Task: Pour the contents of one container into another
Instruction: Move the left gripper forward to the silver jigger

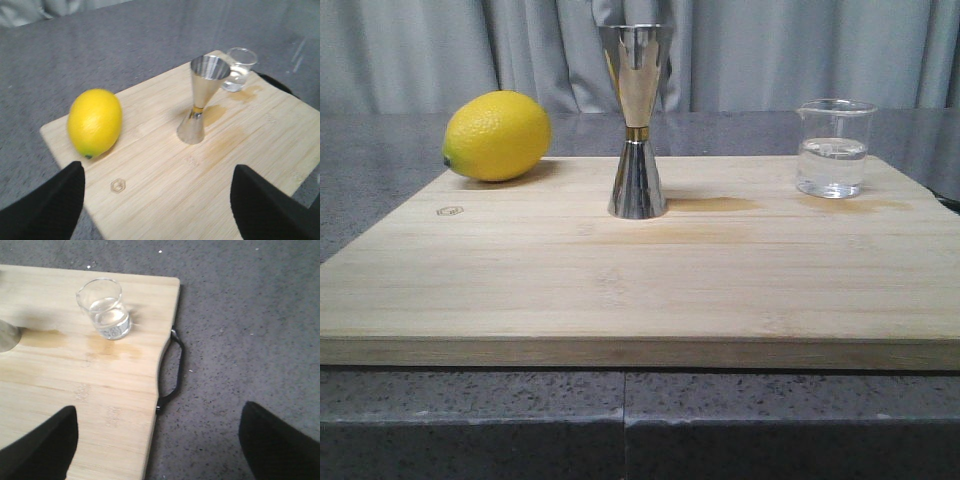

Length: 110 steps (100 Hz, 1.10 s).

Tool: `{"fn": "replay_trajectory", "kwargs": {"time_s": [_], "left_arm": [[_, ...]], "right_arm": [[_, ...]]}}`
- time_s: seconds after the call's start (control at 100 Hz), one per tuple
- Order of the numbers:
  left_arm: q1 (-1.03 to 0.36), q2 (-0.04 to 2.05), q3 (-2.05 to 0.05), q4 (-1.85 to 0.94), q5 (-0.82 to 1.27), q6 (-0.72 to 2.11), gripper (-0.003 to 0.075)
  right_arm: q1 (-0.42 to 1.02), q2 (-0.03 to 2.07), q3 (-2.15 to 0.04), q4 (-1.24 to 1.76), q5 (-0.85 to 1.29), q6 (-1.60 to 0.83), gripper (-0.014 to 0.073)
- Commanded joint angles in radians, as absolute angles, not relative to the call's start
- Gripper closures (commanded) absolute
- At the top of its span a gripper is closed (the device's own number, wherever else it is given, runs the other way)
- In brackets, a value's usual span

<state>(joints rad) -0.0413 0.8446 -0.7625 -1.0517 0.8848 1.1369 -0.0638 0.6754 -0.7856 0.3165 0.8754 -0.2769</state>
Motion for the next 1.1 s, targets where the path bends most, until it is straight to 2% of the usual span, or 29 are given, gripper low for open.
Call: {"fn": "replay_trajectory", "kwargs": {"time_s": [0.0,0.45,0.91,1.09], "left_arm": [[-0.048,0.907,-0.798,-1.247,0.906,1.326,0.0176],[-0.059,1.247,-0.798,-1.538,1.101,1.777,0.0176],[-0.269,1.529,-0.807,-1.852,1.102,2.203,0.0176],[-0.322,1.622,-0.873,-1.852,1.102,2.209,0.0176]], "right_arm": [[-0.070,0.719,-0.819,0.383,0.816,-0.330,0.0001],[-0.070,0.833,-0.916,0.480,0.822,-0.436,0.0001],[-0.070,0.855,-0.945,0.482,0.823,-0.436,0.0001],[-0.070,0.855,-0.945,0.482,0.823,-0.436,0.0001]]}}
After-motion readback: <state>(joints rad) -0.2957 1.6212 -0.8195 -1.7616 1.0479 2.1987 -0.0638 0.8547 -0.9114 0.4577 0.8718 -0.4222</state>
